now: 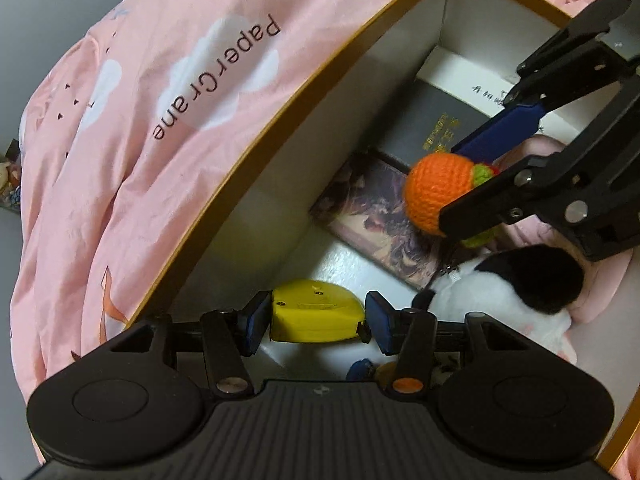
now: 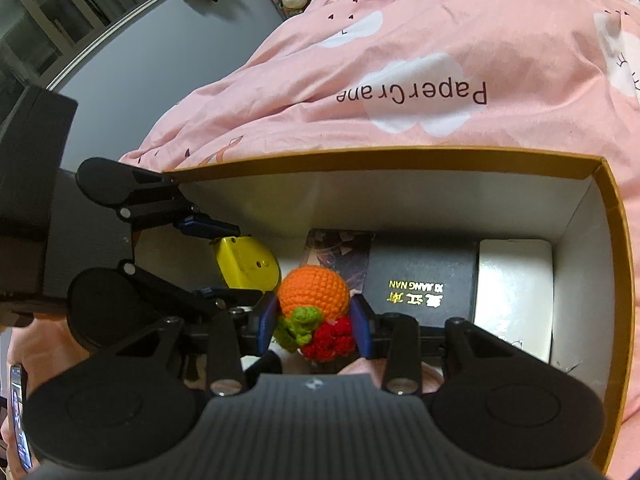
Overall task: Organize objects
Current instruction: 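Carry the tape measure and crochet fruit over the orange box with both tools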
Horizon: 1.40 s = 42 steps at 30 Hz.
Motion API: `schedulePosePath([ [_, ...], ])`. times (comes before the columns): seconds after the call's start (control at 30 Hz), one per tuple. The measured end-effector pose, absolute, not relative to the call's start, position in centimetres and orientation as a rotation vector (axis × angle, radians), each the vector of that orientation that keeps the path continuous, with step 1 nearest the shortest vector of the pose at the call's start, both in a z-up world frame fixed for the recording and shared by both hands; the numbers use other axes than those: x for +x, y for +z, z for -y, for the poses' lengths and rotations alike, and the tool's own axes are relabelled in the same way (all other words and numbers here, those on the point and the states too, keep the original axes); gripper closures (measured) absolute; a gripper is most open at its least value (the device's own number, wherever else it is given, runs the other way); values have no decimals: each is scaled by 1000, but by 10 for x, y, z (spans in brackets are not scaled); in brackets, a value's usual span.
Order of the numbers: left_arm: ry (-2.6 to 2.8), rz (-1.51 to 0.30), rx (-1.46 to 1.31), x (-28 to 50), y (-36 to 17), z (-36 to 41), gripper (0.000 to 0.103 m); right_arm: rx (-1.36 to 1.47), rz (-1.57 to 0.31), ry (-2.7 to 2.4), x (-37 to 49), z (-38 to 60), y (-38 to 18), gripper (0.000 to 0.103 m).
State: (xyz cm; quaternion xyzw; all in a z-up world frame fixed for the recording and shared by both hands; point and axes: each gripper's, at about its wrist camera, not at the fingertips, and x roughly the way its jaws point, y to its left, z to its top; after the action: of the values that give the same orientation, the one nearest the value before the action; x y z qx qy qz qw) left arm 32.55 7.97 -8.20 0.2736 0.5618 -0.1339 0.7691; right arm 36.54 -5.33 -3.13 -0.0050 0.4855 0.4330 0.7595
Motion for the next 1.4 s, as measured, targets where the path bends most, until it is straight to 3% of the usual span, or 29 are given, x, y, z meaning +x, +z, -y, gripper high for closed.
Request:
schedulePosePath([
  [0.4,-264,-1206,731,307,-77,-75,39,-18,-1062,928,368,47,-31,61],
  [0.8,-291,-1164,627,300,-59,-96,40,-35,-1058,935,364,37,-28,61],
  [1.03,-307,-1164,556,298,-52,-109,73,-38,-1070,941,363,30,-30,61],
  [1.2,-282,-1147,568,301,-55,-105,76,-42,-1066,940,363,28,-28,61],
  [1.3,-219,-1134,560,311,-57,-108,85,-51,-1061,937,362,27,-27,61],
  [1.4,-195,-1132,569,317,-61,-109,87,-56,-1059,939,362,27,-26,61],
])
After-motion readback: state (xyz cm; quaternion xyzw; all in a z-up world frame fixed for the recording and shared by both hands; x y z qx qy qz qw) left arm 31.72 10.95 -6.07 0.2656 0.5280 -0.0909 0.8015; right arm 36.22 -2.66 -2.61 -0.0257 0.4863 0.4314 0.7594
